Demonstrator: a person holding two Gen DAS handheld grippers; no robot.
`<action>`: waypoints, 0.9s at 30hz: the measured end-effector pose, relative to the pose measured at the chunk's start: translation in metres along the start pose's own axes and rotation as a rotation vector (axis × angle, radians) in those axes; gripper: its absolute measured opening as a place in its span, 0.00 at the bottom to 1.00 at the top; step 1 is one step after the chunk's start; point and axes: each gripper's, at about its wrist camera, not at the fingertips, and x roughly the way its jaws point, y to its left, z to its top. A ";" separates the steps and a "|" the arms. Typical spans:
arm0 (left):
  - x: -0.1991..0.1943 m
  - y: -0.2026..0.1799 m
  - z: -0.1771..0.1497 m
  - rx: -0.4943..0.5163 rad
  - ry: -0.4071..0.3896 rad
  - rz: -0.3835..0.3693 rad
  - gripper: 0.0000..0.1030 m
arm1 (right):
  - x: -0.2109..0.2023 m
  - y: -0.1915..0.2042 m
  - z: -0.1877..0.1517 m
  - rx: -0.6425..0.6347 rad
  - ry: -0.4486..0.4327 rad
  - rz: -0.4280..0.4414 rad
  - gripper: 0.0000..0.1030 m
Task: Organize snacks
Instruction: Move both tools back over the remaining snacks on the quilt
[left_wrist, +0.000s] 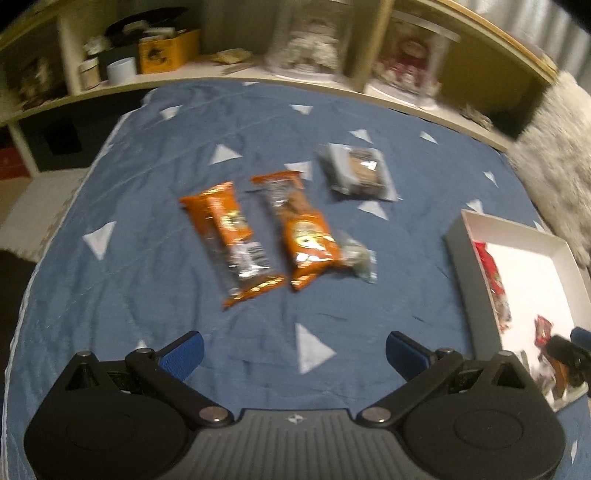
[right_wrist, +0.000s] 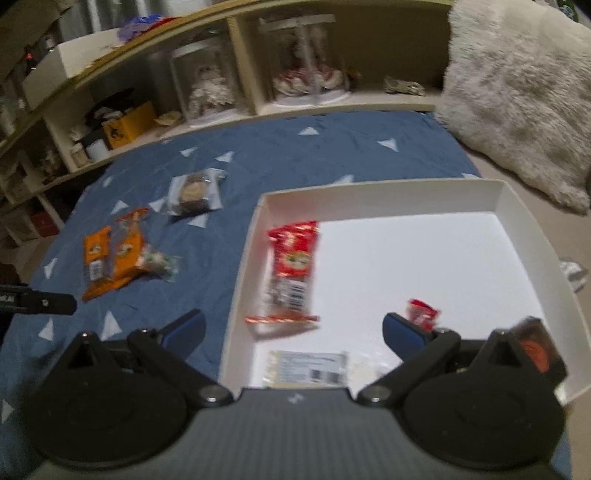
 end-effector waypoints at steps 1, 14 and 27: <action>0.001 0.007 0.000 -0.022 -0.003 0.001 1.00 | 0.001 0.005 0.000 -0.009 -0.007 0.012 1.00; 0.025 0.060 0.017 -0.319 -0.087 -0.053 1.00 | 0.024 0.089 -0.004 -0.218 -0.103 0.138 1.00; 0.074 0.075 0.042 -0.406 -0.121 -0.050 1.00 | 0.090 0.122 0.015 -0.120 -0.087 0.207 0.99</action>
